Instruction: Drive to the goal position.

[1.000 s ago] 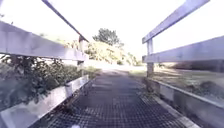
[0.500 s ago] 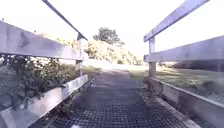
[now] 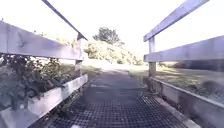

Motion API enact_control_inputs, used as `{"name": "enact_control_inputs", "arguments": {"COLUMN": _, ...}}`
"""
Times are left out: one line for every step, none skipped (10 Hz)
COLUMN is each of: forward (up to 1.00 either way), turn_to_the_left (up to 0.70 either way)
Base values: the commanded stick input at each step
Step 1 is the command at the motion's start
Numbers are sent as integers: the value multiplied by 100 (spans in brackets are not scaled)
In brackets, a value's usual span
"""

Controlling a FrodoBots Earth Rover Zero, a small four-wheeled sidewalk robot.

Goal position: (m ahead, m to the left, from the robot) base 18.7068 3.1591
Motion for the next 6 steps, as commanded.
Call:
{"name": "enact_control_inputs", "arguments": {"forward": 70, "turn_to_the_left": 0}}
{"name": "enact_control_inputs", "arguments": {"forward": 70, "turn_to_the_left": 0}}
{"name": "enact_control_inputs", "arguments": {"forward": 70, "turn_to_the_left": 0}}
{"name": "enact_control_inputs", "arguments": {"forward": 70, "turn_to_the_left": 0}}
{"name": "enact_control_inputs", "arguments": {"forward": 70, "turn_to_the_left": 0}}
{"name": "enact_control_inputs", "arguments": {"forward": 70, "turn_to_the_left": 0}}
